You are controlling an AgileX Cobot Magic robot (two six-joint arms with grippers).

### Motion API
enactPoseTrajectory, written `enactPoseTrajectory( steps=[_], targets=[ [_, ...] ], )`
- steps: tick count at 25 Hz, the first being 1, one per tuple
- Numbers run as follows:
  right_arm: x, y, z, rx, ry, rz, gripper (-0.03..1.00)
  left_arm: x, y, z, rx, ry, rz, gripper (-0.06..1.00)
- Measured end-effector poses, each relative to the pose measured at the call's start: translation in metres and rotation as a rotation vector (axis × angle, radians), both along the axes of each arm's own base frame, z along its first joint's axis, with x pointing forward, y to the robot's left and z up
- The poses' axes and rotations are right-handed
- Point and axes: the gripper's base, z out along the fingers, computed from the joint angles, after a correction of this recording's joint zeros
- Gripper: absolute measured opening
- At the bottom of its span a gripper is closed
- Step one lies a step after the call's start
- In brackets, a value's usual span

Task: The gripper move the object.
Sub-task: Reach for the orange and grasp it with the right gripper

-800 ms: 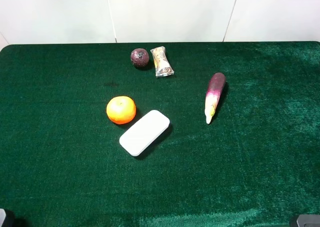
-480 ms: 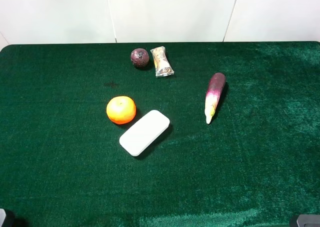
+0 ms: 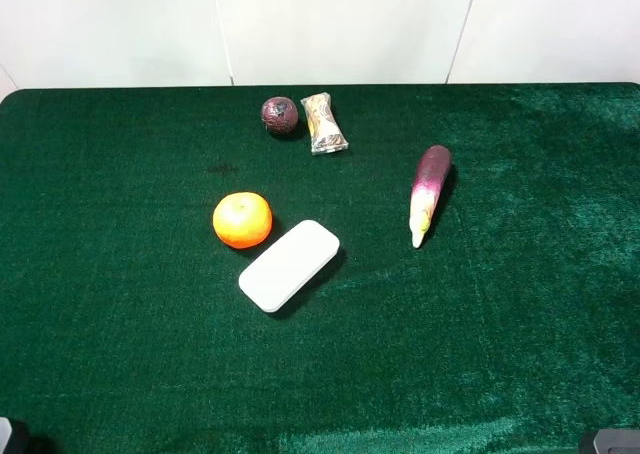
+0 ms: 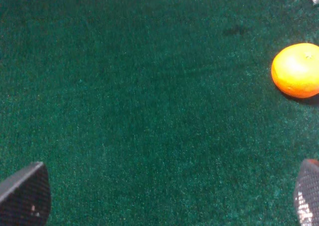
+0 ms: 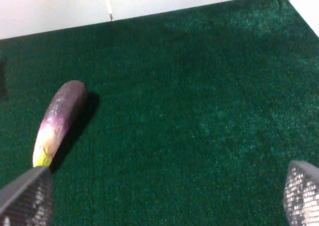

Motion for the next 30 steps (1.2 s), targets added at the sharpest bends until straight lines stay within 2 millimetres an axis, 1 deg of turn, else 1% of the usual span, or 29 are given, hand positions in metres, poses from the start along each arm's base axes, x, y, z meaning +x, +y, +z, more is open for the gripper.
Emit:
enactPoseTrajectory(
  steps=[6,9,10,13,21,27,30],
  targets=[
    [0.001,0.0,0.0,0.001,0.006,0.001,0.69,0.0,0.0,0.0,0.0,0.0,0.0,0.99],
    [0.01,0.0,0.008,0.005,0.052,0.005,0.69,0.0,0.0,0.0,0.0,0.0,0.0,0.99],
    [0.014,0.0,0.014,0.0,0.066,0.012,0.69,0.0,0.0,0.0,0.0,0.0,0.0,0.99],
    [0.027,0.002,0.028,-0.008,0.117,0.047,0.69,0.0,0.0,0.0,0.0,0.0,0.0,0.99],
    [0.075,0.011,0.06,-0.018,0.238,0.19,0.69,0.0,0.0,0.0,0.0,0.0,0.0,0.99],
    [0.108,0.018,0.076,-0.039,0.293,0.301,0.69,0.0,0.0,0.0,0.0,0.0,0.0,0.99],
    [0.126,0.027,0.08,-0.06,0.335,0.373,0.69,0.0,0.0,0.0,0.0,0.0,0.0,0.99]
  ],
)
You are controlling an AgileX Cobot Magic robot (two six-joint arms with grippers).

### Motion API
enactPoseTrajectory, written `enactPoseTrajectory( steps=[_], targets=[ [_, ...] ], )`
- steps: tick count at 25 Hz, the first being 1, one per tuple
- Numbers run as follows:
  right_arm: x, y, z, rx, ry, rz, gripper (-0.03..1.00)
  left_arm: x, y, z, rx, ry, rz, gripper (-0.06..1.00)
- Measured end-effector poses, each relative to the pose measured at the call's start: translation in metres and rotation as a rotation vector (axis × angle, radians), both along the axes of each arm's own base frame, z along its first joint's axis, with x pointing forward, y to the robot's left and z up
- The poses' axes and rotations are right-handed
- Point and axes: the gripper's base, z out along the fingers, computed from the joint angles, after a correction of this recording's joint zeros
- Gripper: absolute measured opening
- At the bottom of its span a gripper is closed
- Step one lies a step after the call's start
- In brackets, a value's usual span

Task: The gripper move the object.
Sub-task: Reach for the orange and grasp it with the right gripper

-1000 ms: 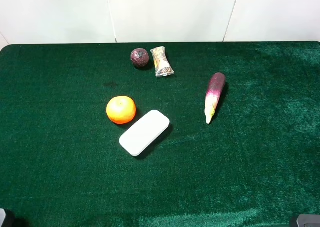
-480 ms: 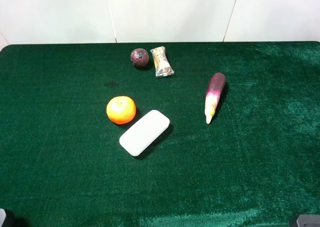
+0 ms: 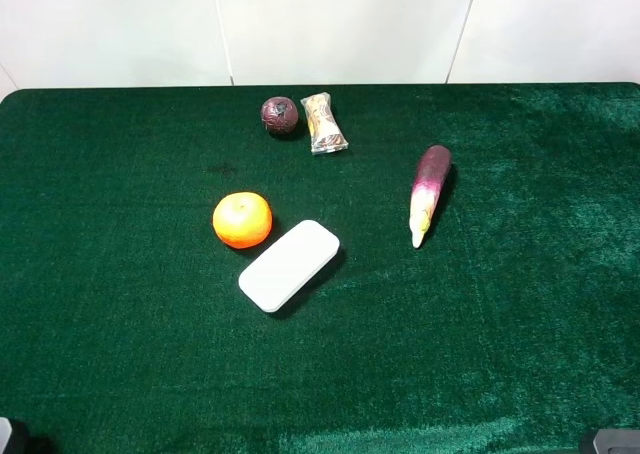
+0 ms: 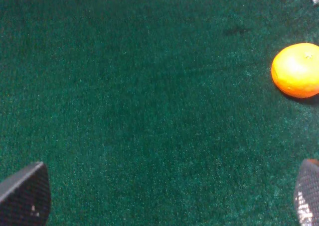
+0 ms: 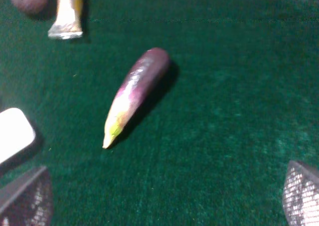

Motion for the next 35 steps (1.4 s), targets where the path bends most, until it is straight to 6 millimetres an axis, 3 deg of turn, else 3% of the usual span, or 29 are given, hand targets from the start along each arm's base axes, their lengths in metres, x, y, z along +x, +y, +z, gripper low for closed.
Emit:
enactPoseTrajectory(
  steps=[7,17,25,35],
  targets=[
    [0.046,0.03,0.006,-0.084,0.074,0.164,0.69,0.0,0.0,0.0,0.0,0.0,0.0,0.99],
    [0.108,0.106,-0.002,-0.224,0.141,0.4,0.69,0.0,0.0,0.0,0.0,0.0,0.0,0.99],
    [0.128,0.161,-0.022,-0.281,0.163,0.536,0.69,0.0,0.0,0.0,0.0,0.0,0.0,0.99],
    [0.136,0.223,-0.05,-0.306,0.191,0.664,0.69,0.0,0.0,0.0,0.0,0.0,0.0,0.99]
  ],
)
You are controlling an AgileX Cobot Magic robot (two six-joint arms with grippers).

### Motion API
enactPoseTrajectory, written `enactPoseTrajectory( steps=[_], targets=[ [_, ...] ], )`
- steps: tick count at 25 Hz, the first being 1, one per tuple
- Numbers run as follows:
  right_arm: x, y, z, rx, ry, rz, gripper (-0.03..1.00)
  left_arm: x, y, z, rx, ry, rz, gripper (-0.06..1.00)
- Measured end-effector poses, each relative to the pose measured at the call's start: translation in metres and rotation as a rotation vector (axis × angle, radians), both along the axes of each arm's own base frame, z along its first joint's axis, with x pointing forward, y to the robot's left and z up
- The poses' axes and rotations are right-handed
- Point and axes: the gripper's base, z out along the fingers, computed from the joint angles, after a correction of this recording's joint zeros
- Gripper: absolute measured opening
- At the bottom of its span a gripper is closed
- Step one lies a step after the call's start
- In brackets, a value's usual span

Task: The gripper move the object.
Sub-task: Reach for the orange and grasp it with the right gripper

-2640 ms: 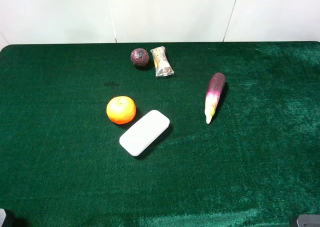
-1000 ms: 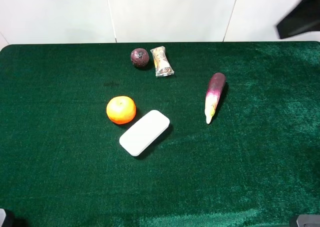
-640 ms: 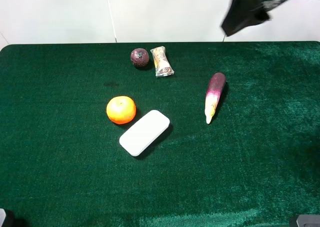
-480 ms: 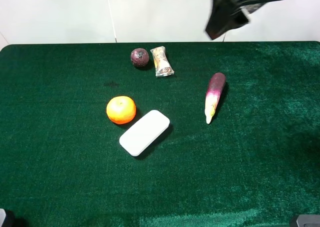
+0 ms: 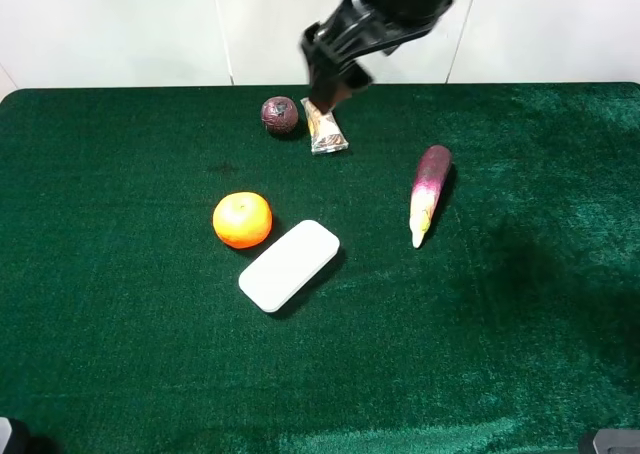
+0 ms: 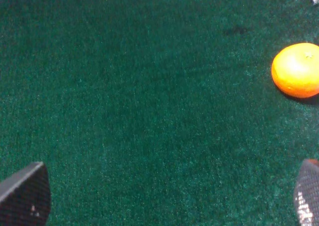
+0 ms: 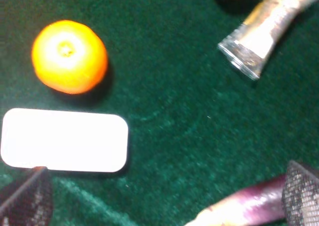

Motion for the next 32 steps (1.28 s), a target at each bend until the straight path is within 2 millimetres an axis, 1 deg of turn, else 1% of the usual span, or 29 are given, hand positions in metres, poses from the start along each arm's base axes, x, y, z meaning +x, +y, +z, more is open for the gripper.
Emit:
enactPoseTrajectory(
  steps=[5,10,15,24,32],
  targets=[
    [0.003,0.025,-0.019,0.026,0.034,0.043,0.69,0.0,0.0,0.0,0.0,0.0,0.0,0.99],
    [0.008,0.042,-0.045,0.069,0.117,0.055,0.69,0.0,0.0,0.0,0.0,0.0,0.0,0.99],
    [0.012,0.053,-0.066,0.082,0.158,0.078,0.69,0.0,0.0,0.0,0.0,0.0,0.0,0.99],
    [0.011,0.076,-0.102,0.06,0.144,0.122,0.69,0.0,0.0,0.0,0.0,0.0,0.0,0.99],
    [0.014,0.086,-0.131,0.042,0.141,0.133,0.69,0.0,0.0,0.0,0.0,0.0,0.0,0.99]
  ],
)
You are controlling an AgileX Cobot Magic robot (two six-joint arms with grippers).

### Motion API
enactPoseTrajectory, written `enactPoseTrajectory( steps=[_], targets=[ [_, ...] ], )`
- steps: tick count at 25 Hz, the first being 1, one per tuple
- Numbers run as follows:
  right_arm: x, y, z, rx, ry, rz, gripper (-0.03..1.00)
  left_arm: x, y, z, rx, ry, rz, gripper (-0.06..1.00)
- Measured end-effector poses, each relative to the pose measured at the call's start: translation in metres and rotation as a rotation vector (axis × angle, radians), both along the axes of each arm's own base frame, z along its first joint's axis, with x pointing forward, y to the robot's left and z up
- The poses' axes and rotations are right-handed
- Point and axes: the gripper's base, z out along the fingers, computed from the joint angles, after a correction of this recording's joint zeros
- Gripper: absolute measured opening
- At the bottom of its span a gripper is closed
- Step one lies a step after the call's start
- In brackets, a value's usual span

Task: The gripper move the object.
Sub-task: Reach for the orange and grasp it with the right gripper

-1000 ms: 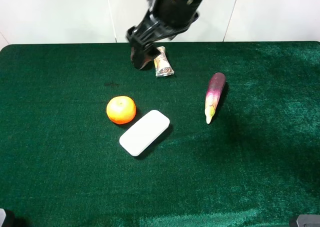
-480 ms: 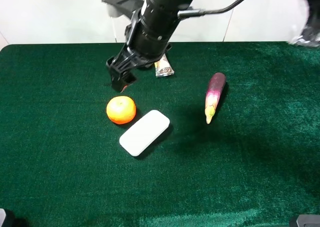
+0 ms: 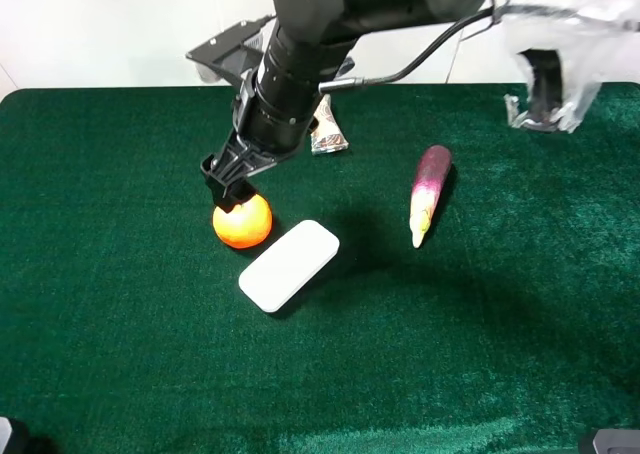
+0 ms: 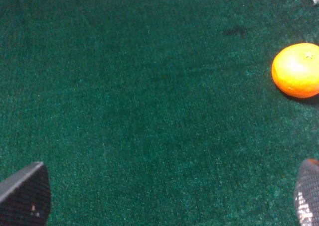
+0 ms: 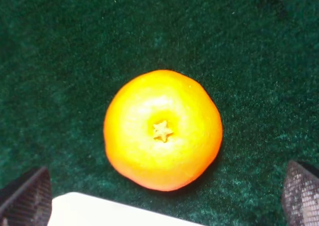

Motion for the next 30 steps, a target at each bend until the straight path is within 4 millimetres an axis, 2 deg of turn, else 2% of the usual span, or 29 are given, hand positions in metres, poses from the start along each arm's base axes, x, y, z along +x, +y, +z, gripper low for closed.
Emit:
enactPoseTrajectory(
  steps=[9,30],
  targets=[
    [-0.003,0.015,-0.021,0.014,-0.037,0.022,0.69,0.0,0.0,0.0,0.0,0.0,0.0,0.99],
    [0.003,0.021,-0.078,-0.026,-0.01,0.002,0.69,0.0,0.0,0.0,0.0,-0.001,0.0,0.99]
  ],
)
